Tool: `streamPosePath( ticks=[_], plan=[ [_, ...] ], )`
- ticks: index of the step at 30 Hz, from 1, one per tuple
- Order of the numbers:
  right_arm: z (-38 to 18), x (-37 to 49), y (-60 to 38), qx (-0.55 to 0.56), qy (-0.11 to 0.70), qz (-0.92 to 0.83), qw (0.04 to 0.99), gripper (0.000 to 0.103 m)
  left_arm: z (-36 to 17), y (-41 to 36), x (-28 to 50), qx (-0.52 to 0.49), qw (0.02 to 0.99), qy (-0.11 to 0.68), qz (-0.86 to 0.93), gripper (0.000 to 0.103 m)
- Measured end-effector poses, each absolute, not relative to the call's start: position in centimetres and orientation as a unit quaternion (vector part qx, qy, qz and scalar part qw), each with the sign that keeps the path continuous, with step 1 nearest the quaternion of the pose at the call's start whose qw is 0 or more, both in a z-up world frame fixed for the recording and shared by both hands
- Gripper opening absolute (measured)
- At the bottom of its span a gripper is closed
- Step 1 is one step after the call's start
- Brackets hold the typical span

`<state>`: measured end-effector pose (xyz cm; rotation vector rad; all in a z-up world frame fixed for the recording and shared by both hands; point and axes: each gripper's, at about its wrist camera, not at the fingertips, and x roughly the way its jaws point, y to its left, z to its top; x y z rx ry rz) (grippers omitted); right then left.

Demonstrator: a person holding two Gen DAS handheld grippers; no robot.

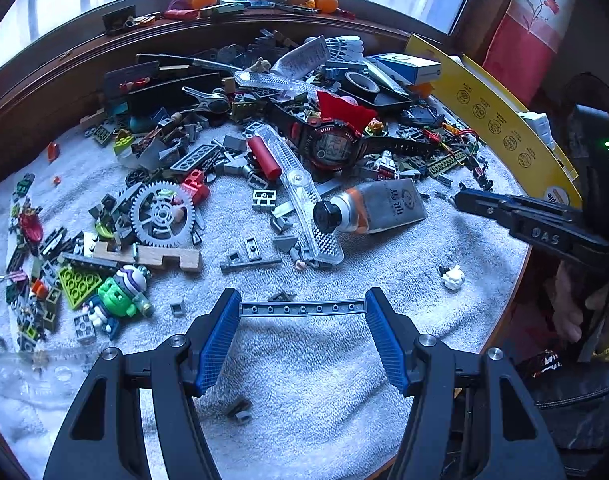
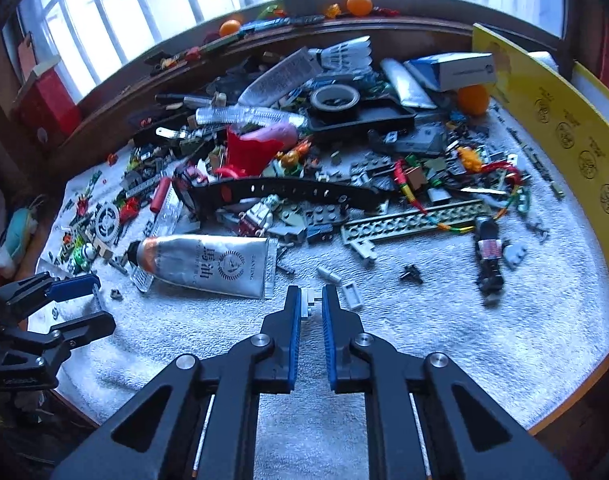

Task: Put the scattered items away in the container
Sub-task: 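Carry the grey beam with the left gripper over the yellow container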

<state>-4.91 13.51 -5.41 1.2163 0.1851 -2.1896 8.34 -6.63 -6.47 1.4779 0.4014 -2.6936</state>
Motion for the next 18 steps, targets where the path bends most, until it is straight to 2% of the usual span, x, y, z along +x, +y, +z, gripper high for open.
streamPosePath(
  ticks=[10,18],
  plan=[
    [-3.0,-6.5,19.5,0.441,-0.041,-0.853,0.276,0.009,-6.0,-6.4,6.3,0.486,0.015,0.128,-0.864,0.065],
    [-1.4,-7.1,21.7,0.428,-0.034,-0.856,0.288,0.009,-3.9,-4.6,1.9,0.460,0.005,0.157,-0.874,0.065]
  ],
)
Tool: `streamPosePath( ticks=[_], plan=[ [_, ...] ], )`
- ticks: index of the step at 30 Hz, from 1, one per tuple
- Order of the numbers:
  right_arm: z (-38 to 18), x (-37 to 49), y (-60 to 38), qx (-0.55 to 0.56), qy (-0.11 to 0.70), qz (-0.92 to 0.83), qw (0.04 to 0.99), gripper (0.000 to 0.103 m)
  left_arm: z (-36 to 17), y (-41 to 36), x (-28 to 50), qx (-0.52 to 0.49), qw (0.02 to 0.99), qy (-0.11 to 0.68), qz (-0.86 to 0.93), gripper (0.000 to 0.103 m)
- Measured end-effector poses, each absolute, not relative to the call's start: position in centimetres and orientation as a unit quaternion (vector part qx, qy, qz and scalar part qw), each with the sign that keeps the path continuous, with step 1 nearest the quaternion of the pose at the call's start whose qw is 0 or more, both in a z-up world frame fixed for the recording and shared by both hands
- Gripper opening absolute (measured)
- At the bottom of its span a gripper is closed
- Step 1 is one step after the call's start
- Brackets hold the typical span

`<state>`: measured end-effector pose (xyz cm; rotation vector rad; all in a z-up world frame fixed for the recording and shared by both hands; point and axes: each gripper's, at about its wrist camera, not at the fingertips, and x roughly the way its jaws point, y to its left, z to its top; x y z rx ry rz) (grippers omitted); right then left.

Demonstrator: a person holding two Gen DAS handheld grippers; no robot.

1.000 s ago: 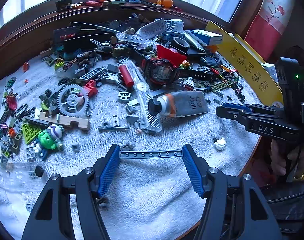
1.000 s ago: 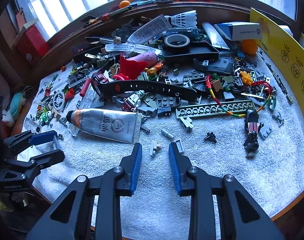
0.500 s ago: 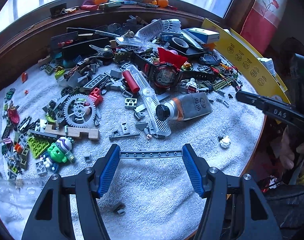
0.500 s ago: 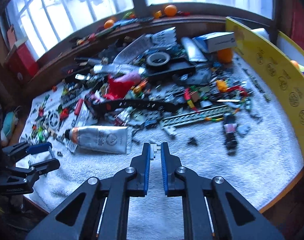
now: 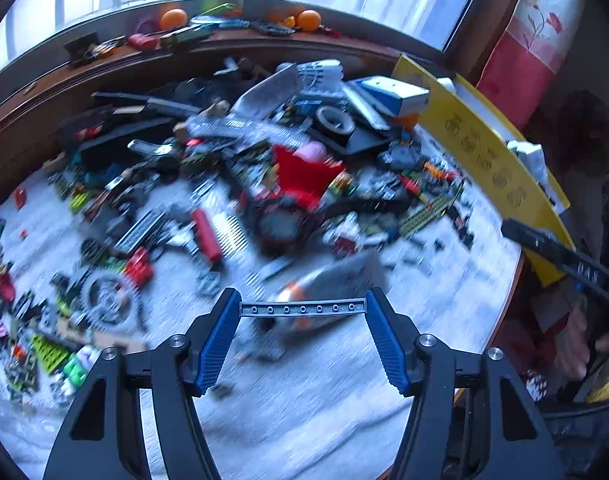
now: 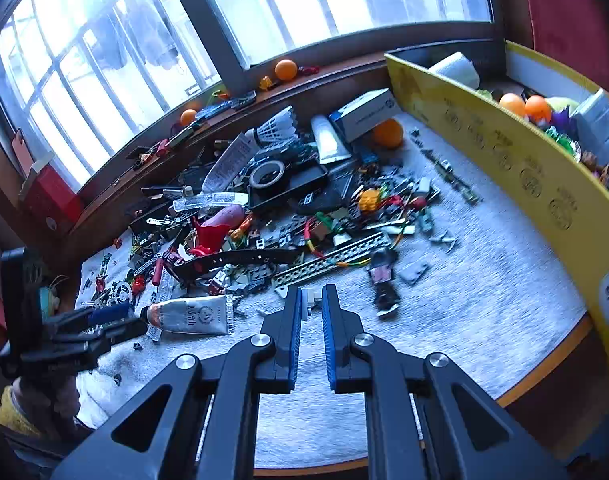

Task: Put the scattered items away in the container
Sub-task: 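Carry the grey beam with the left gripper over the yellow container, then lower the grey beam into the container and open the left gripper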

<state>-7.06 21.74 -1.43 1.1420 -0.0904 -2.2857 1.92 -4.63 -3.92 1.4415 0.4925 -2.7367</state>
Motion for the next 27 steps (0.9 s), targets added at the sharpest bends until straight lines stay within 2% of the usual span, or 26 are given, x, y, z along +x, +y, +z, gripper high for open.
streamPosePath(
  ticks=[13,27],
  plan=[
    [2.2,-12.1,33.2,0.391,-0.080,-0.881,0.253,0.009,-0.8,4.3,-6.4,0.449,-0.032,0.130,-0.883,0.065],
    [4.2,-16.2,42.3,0.361,-0.085,-0.901,0.224,0.010,4.3,19.8,-15.6,0.409,-0.154,0.027,-0.899,0.065]
  ],
)
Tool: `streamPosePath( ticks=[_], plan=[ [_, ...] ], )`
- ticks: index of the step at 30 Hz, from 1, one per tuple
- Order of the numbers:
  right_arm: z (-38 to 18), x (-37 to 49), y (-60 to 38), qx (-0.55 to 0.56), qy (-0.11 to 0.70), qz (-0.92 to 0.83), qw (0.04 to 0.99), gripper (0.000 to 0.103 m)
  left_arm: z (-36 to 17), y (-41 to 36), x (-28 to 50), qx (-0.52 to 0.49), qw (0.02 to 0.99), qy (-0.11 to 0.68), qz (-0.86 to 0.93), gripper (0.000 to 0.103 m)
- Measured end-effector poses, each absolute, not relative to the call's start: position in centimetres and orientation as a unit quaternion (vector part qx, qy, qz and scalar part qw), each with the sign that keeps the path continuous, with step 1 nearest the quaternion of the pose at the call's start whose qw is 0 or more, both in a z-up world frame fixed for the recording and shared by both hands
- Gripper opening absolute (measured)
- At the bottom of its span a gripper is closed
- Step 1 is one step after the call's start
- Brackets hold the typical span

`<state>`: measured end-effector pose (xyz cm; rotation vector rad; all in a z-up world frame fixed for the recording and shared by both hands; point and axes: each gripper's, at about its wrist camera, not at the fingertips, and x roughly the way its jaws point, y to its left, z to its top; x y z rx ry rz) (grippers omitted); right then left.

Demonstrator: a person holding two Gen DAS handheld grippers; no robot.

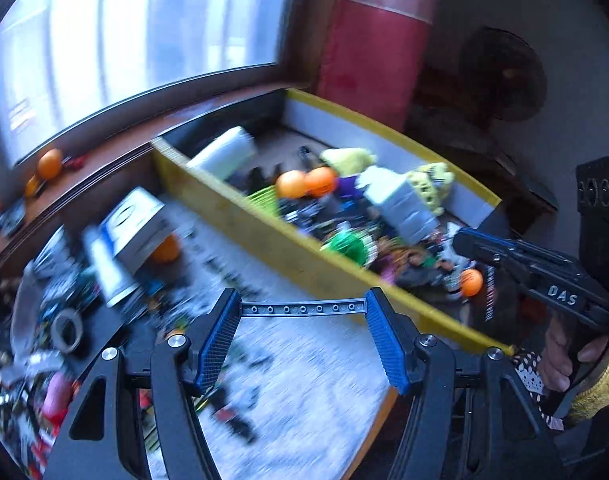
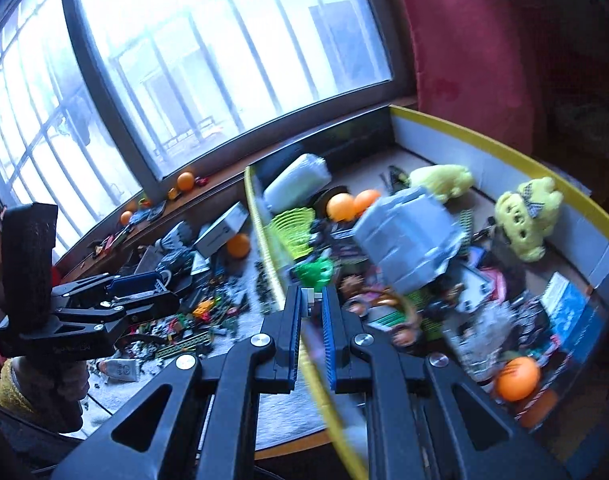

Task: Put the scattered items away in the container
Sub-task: 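Lower the grey beam into the container and open the left gripper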

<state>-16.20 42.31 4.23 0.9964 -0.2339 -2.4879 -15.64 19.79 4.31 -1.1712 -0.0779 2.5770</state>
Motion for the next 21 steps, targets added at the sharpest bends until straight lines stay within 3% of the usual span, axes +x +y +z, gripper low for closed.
streamPosePath(
  ticks=[12,21],
  plan=[
    [2.6,-18.8,50.8,0.372,-0.119,-0.907,0.160,0.010,2.8,33.1,-18.5,-0.431,0.270,0.067,0.858,0.065],
    [1.9,-20.0,53.1,0.372,-0.126,-0.906,0.157,0.010,2.3,35.9,-19.4,-0.440,0.277,0.078,0.851,0.065]
  ],
)
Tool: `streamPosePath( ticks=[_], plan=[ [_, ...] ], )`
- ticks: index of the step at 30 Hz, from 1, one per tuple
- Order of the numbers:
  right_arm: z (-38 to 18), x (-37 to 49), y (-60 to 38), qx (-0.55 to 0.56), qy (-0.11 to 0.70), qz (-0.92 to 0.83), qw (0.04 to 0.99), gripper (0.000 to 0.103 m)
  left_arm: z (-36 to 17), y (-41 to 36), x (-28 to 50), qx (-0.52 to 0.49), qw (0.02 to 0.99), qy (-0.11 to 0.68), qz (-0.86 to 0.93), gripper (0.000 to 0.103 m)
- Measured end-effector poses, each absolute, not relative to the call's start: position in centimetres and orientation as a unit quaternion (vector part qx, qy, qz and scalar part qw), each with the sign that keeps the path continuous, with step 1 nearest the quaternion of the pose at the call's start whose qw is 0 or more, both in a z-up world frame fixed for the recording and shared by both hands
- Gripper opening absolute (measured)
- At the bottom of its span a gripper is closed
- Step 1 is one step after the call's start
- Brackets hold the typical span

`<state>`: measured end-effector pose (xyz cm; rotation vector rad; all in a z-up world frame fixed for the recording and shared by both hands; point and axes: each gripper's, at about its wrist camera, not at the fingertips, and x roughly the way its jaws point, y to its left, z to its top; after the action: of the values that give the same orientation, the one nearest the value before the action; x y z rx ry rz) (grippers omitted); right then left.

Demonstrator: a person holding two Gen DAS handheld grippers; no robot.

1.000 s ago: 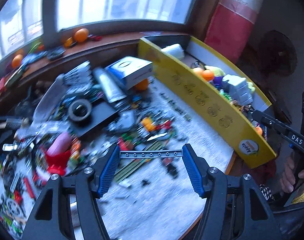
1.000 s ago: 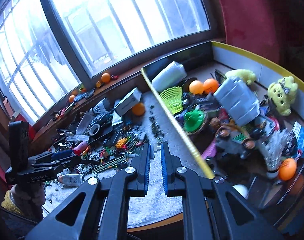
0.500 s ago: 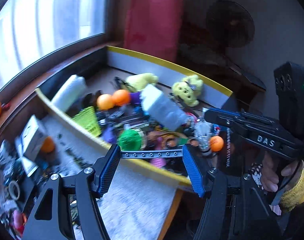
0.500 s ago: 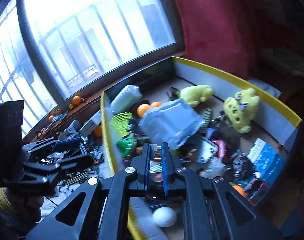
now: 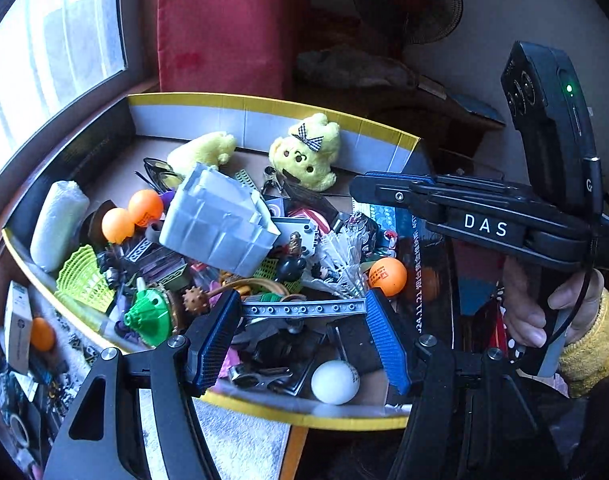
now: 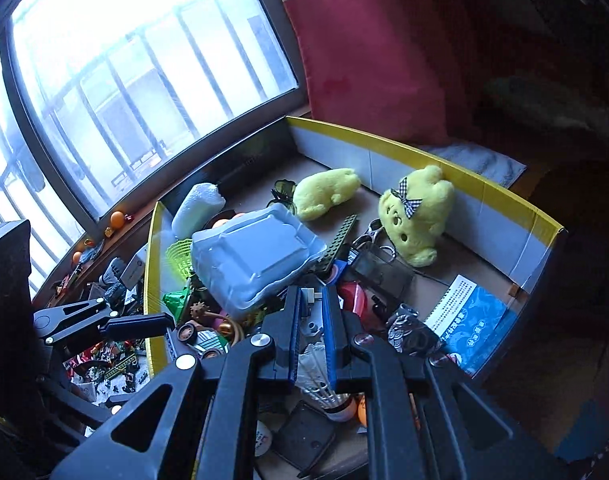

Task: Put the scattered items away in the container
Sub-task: 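Lower the grey beam into the container and open the left gripper, then move both grippers back over the cluttered table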

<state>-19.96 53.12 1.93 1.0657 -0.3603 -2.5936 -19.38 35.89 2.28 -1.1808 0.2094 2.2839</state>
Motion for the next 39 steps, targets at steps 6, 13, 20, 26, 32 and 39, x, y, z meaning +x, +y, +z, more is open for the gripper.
streamPosePath(
  ticks=[6,13,20,26,32,39],
  plan=[
    [1.7,-20.5,53.7,0.374,-0.127,-0.904,0.163,0.010,2.1,36.5,-20.0,-0.446,0.273,0.078,0.849,0.071],
    [1.3,-21.1,54.6,0.377,-0.137,-0.902,0.160,0.010,2.4,36.7,-20.6,-0.443,0.262,0.076,0.854,0.071],
    [1.0,-22.7,55.1,0.389,-0.131,-0.899,0.150,0.010,2.6,35.3,-20.8,-0.439,0.239,0.059,0.864,0.071],
    [0.4,-23.6,54.6,0.412,-0.130,-0.893,0.128,0.017,2.8,33.8,-20.3,-0.434,0.222,0.037,0.872,0.071],
    [0.3,-23.2,54.1,0.413,-0.130,-0.892,0.125,0.030,2.9,32.7,-19.6,-0.430,0.213,0.029,0.877,0.071],
    [1.2,-22.1,52.3,0.404,-0.110,-0.900,0.124,0.031,3.5,30.5,-18.1,-0.422,0.200,0.017,0.884,0.071]
  ],
)
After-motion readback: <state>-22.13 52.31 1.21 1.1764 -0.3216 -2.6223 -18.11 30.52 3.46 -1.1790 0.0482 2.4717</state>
